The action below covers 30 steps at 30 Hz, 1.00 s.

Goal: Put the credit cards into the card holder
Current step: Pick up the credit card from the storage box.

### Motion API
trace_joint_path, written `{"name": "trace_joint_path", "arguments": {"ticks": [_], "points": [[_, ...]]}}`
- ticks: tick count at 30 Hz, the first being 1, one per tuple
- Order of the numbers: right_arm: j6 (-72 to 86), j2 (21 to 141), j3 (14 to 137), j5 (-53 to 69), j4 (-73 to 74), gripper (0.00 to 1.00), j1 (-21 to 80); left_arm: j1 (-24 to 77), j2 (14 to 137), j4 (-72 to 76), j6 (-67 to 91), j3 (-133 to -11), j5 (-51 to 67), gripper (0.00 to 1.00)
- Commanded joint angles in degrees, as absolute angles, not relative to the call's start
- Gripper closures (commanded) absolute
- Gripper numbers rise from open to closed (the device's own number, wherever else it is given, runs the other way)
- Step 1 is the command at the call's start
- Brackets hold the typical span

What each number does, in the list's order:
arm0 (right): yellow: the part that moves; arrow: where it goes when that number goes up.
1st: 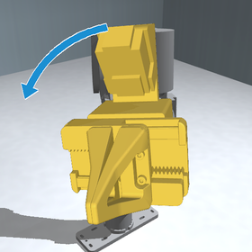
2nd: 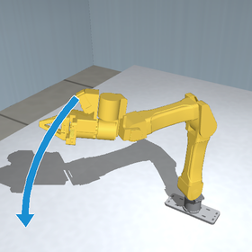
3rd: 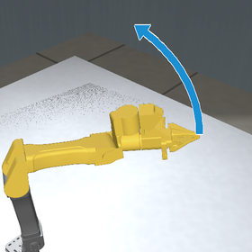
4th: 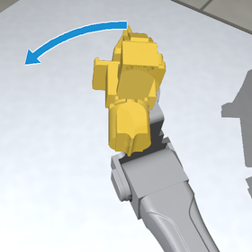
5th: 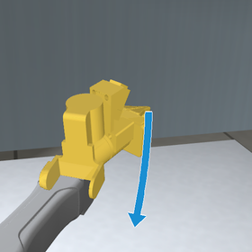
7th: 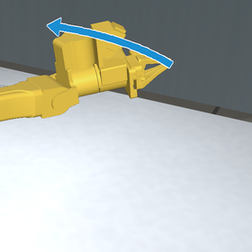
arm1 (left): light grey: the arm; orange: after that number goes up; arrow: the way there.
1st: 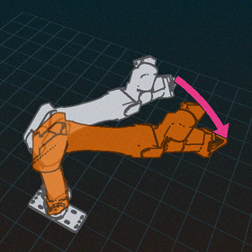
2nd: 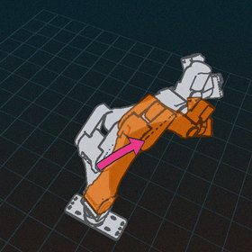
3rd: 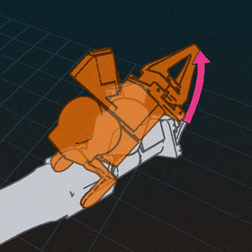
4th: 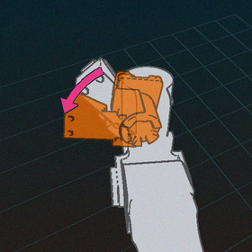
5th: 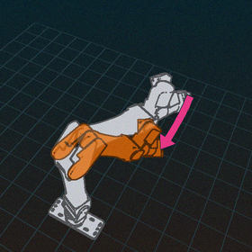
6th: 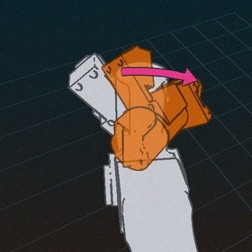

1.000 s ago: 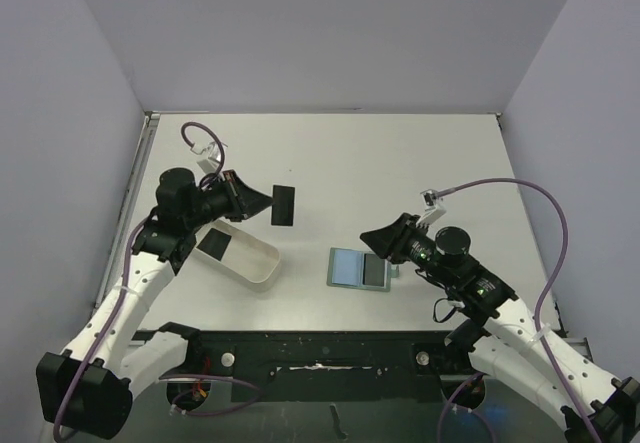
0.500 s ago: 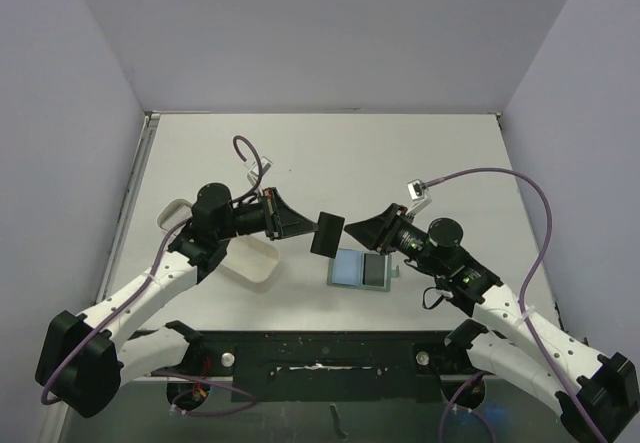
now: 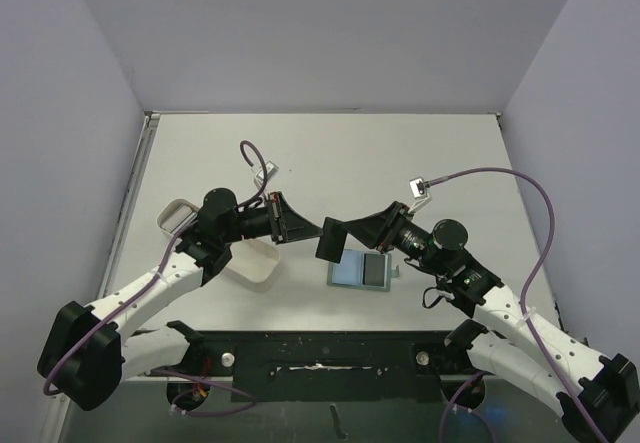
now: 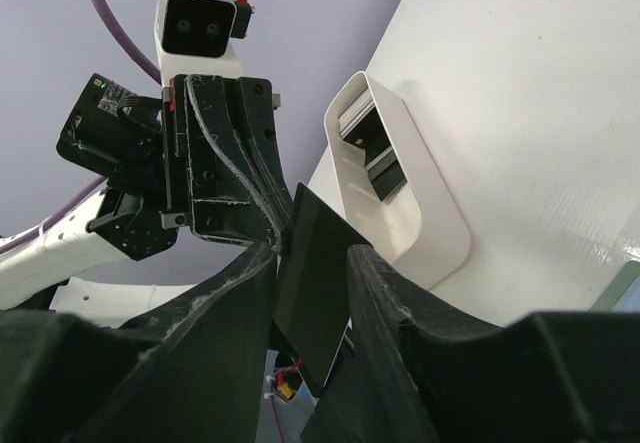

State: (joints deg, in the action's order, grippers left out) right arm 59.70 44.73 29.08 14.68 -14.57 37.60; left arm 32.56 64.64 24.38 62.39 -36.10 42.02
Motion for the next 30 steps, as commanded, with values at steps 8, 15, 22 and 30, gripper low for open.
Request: {"name": "trace_joint_path", "arguments": {"ticks": [8, 15, 22, 30], "points": [[61.5, 41.0, 28.8, 9.5, -11.9, 0.63, 38.0, 33.2, 63.3, 27.7, 61.5, -36.9, 41.0, 1.00], [61.6, 42.5, 28.6, 12.1, -14.4, 0.66, 38.1, 33.2, 64.3, 28.1, 61.5, -36.9, 41.1, 1.00], [61.8, 43.6, 28.3, 13.1, -15.6, 0.67, 38.1, 33.7, 64.6, 29.7, 62.2, -36.9, 41.0, 1.00], [61.3, 44.3, 27.3, 15.6, -19.3, 0.91, 38.1, 34.1, 65.3, 30.1, 62.8, -36.7, 40.4, 1.00]]}}
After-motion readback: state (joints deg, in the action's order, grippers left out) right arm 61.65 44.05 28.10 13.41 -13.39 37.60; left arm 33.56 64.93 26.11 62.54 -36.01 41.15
